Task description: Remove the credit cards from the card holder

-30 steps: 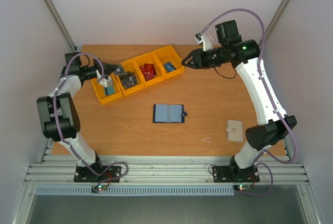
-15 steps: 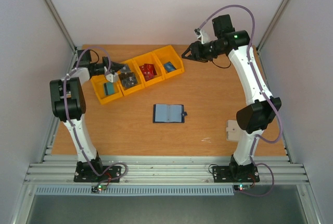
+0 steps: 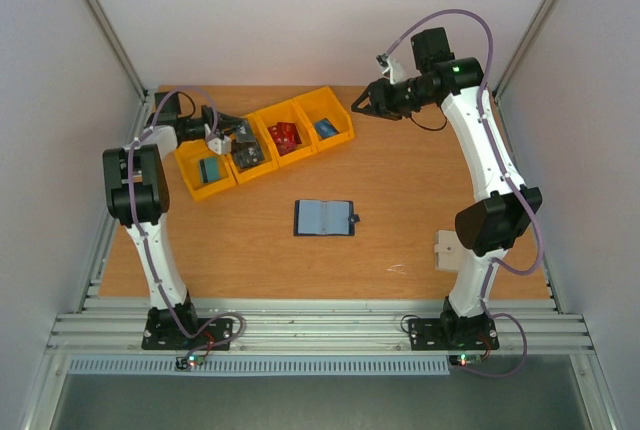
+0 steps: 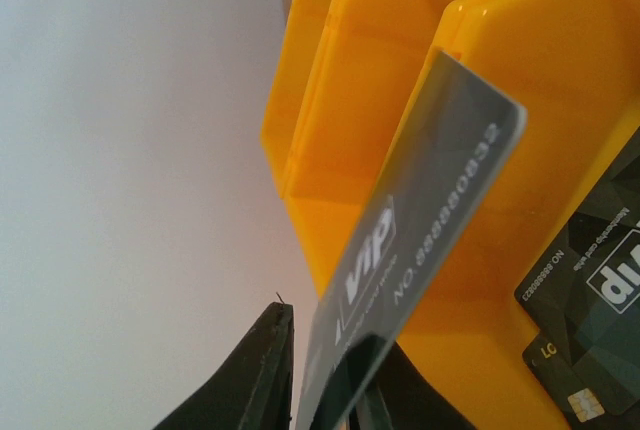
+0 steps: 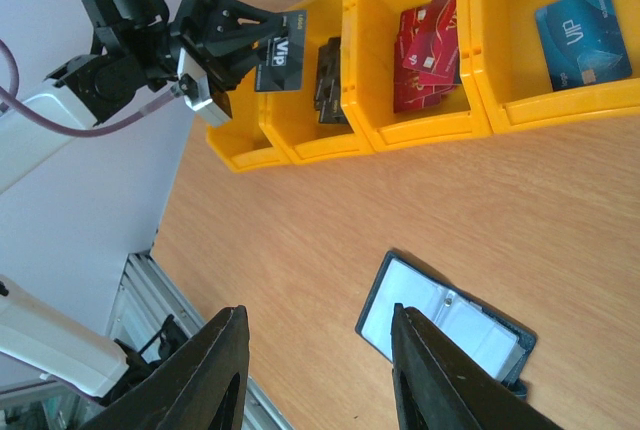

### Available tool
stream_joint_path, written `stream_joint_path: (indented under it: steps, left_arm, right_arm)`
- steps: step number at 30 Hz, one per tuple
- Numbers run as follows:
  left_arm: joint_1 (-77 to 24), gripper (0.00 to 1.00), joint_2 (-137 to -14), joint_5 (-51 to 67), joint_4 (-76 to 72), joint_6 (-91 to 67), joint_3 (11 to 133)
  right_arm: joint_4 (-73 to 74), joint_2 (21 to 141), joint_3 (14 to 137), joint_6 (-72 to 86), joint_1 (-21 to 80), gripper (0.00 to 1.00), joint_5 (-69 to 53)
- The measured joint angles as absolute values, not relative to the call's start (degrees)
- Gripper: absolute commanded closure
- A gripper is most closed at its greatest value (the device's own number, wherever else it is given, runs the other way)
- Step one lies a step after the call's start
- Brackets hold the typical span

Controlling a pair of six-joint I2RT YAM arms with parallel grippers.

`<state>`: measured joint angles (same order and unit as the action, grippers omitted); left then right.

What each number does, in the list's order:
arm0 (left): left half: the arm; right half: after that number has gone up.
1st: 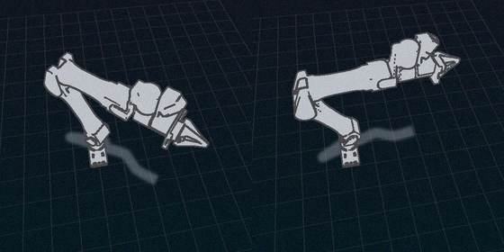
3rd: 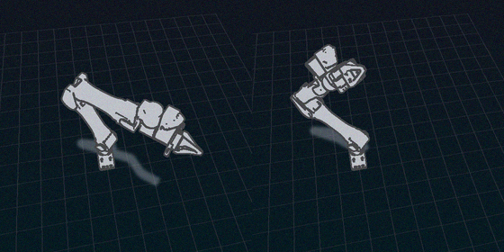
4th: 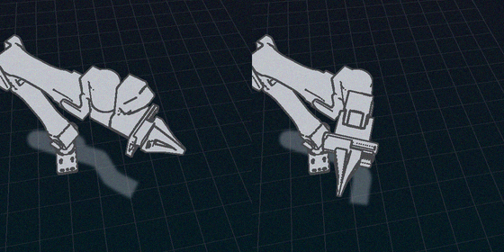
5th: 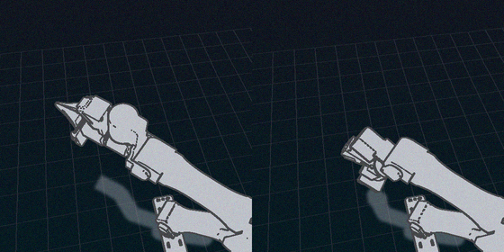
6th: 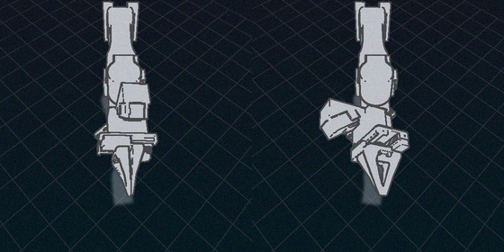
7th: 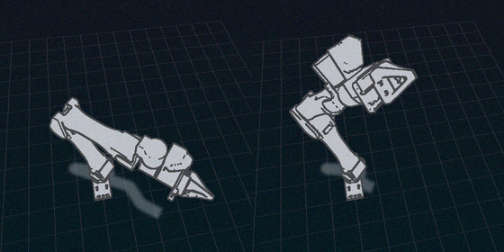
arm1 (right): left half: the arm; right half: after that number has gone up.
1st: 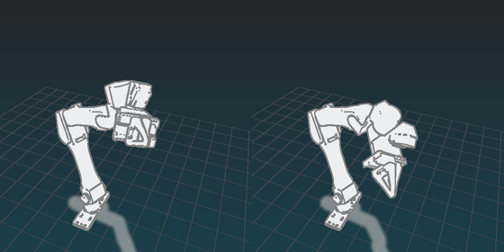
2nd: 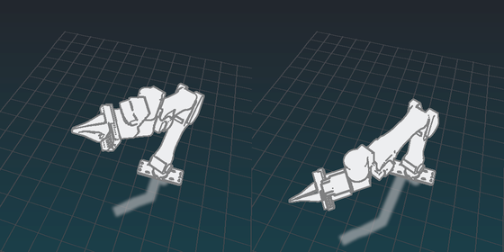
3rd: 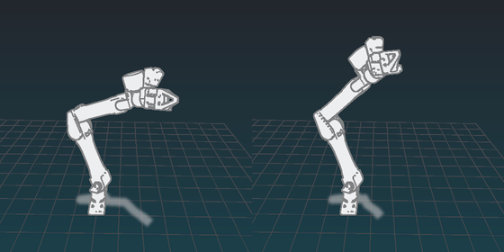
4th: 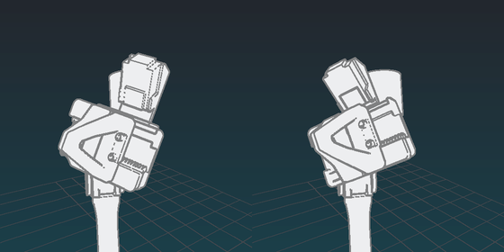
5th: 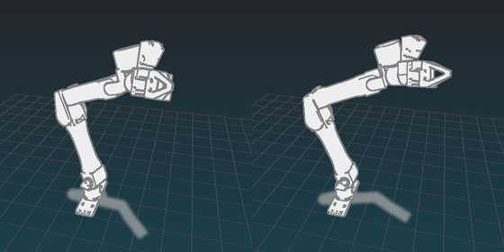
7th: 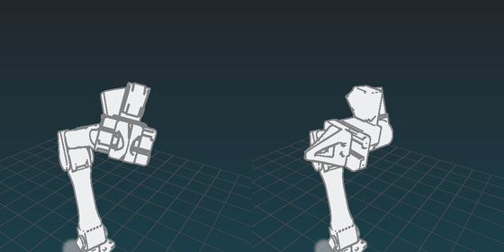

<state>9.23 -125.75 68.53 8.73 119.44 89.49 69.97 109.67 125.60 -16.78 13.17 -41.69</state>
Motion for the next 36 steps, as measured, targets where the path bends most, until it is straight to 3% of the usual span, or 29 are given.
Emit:
stream_joint_path:
  steps: [11, 27, 32, 36]
  left_arm:
    - [9.21, 0.57, -125.99, 67.51, 8.58, 119.81, 90.21]
    - [9.13, 0.49, -125.78, 66.65, 7.68, 120.03, 90.02]
    - [8.25, 0.39, -122.02, 65.89, -10.7, 119.57, 81.38]
    - [5.74, 0.33, -118.28, 61.23, -37.54, 104.9, 73.28]
  right_arm:
    - [70.08, 109.67, 125.6, -17.04, 13.17, 0.6, -42.04]
    - [70.11, 109.12, 125.6, -17.78, 13.17, 0.6, -42.11]
    - [69.41, 107.15, 124.68, -17.82, 13.17, 0.58, -41.52]
    - [66.52, 102.02, 119.7, -17.72, 13.13, 0.54, -38.87]
